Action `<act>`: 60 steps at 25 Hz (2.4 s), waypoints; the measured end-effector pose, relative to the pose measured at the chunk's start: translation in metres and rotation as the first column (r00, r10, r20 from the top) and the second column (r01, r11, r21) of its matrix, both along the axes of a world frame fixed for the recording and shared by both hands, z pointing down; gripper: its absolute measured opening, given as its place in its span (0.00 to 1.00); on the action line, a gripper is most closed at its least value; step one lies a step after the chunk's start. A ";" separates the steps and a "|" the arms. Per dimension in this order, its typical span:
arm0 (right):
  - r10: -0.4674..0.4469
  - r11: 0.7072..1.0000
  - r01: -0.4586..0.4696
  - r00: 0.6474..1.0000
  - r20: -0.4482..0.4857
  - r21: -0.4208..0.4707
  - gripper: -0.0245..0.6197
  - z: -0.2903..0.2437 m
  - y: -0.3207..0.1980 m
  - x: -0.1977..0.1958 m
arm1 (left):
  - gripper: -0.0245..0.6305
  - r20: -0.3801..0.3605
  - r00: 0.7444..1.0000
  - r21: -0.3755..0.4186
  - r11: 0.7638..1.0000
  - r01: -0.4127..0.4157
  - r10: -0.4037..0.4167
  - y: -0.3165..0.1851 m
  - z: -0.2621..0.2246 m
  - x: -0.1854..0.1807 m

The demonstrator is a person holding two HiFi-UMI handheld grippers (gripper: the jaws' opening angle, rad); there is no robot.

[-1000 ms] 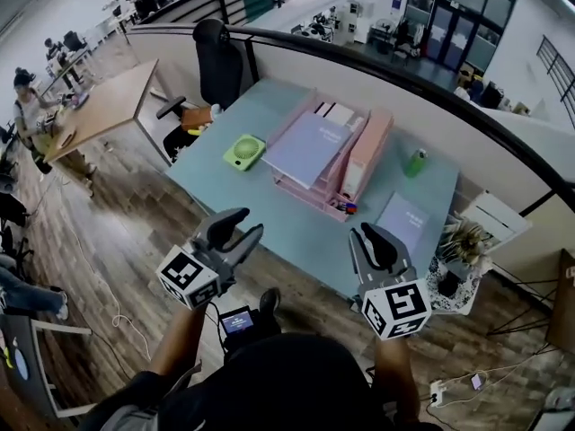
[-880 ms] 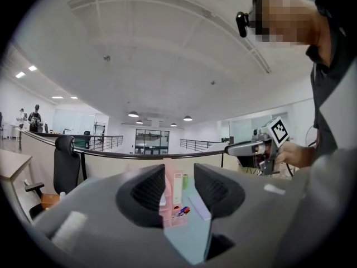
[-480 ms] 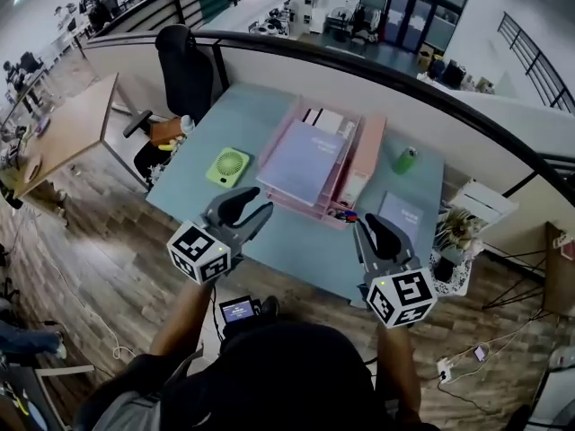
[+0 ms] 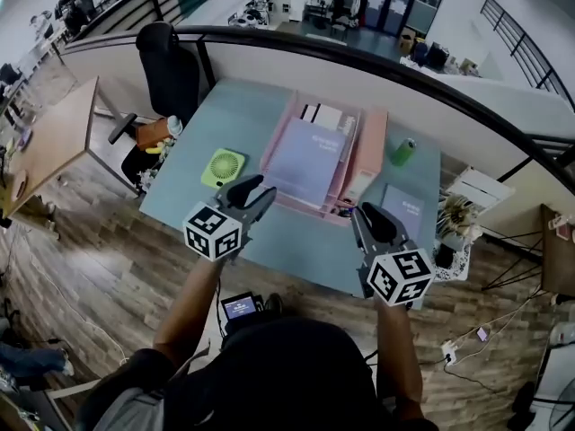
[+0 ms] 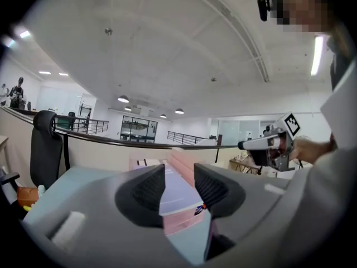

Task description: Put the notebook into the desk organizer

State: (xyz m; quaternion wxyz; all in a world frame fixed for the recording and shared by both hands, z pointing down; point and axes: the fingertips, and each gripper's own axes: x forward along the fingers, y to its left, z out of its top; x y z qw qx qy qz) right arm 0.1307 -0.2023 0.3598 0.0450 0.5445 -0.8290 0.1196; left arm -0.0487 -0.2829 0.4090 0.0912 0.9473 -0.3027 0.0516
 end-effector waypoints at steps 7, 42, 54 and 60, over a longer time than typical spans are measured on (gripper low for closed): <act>0.029 0.995 -0.022 0.997 0.068 -0.098 0.16 0.039 -0.029 -0.014 | 0.31 0.033 0.999 -0.096 0.995 0.033 -0.030 -0.034 0.047 -0.016; 0.324 0.896 -0.004 0.688 0.650 -0.443 0.37 0.186 -0.105 -0.036 | 0.41 -0.220 0.971 -0.508 0.861 -0.038 -0.088 -0.085 0.148 -0.009; 0.353 0.876 0.002 0.679 0.644 -0.482 0.17 0.190 -0.104 -0.045 | 0.30 -0.223 0.971 -0.512 0.858 -0.040 -0.088 -0.083 0.144 -0.006; 0.357 0.878 -0.024 0.697 0.622 -0.478 0.09 0.177 -0.102 -0.048 | 0.26 -0.176 0.979 -0.469 0.883 0.013 -0.107 -0.080 0.136 -0.006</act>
